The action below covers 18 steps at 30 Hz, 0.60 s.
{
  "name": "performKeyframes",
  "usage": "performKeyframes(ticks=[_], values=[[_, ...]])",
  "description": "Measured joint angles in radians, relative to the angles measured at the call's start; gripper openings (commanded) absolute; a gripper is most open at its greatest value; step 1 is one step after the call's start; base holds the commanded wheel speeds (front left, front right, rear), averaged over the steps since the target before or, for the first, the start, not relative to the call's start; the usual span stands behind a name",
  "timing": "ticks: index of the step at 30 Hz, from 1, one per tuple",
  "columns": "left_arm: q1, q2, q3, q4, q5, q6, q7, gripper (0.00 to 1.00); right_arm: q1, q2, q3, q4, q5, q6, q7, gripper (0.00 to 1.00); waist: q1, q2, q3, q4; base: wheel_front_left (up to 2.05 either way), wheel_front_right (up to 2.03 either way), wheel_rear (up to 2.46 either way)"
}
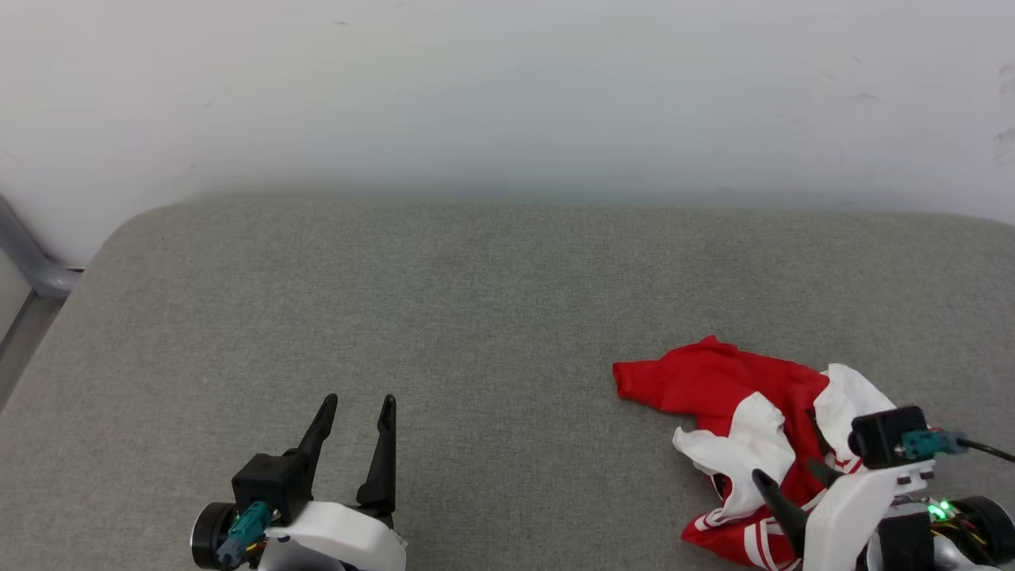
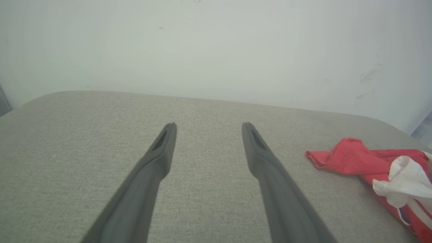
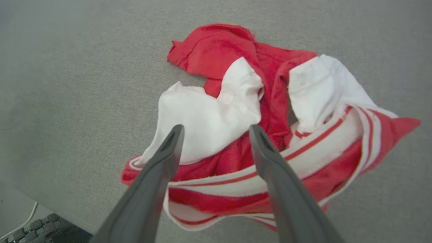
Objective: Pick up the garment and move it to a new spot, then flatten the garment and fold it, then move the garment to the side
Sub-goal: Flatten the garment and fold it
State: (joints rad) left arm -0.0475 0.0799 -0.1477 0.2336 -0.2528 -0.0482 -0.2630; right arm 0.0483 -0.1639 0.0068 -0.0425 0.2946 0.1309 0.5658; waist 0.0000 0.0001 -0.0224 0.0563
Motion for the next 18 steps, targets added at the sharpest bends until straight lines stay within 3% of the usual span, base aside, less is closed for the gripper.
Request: performKeyframes(ticks=[7, 14, 16, 17, 18], values=[[-0.007, -0.002, -0.004, -0.003, -0.006, -0.001, 0.0, 1.0, -0.069, -0.101, 0.169, -0.066, 0.042, 0.0, 0.178, 1.0, 0.0, 0.0, 0.025, 0.018, 0.0, 0.0, 0.0], [-0.03, -0.009, -0.004, -0.005, -0.007, -0.002, 0.0, 1.0, -0.135, -0.169, 0.245, 0.012, 0.049, 0.0, 0.282, 1.0, 0.0001, 0.0, 0.073, 0.042, 0.0, 0.0, 0.0], [-0.04, -0.012, -0.003, -0.005, -0.007, -0.002, 0.0, 1.0, -0.145, -0.176, 0.248, 0.034, 0.048, 0.0, 0.301, 0.44, 0.0001, 0.0, 0.083, 0.049, 0.0, 0.0, 0.0], [-0.041, -0.013, -0.003, -0.005, -0.007, -0.002, 0.0, 1.0, -0.149, -0.181, 0.246, 0.043, 0.046, 0.0, 0.307, 0.07, 0.0001, 0.0, 0.086, 0.052, 0.0, 0.0, 0.0], [-0.041, -0.013, -0.002, -0.004, -0.007, -0.002, 0.0, 1.0, -0.151, -0.18, 0.241, 0.049, 0.049, 0.0, 0.307, 0.0, 0.0001, 0.0, 0.088, 0.054, 0.0, 0.0, 0.0]])
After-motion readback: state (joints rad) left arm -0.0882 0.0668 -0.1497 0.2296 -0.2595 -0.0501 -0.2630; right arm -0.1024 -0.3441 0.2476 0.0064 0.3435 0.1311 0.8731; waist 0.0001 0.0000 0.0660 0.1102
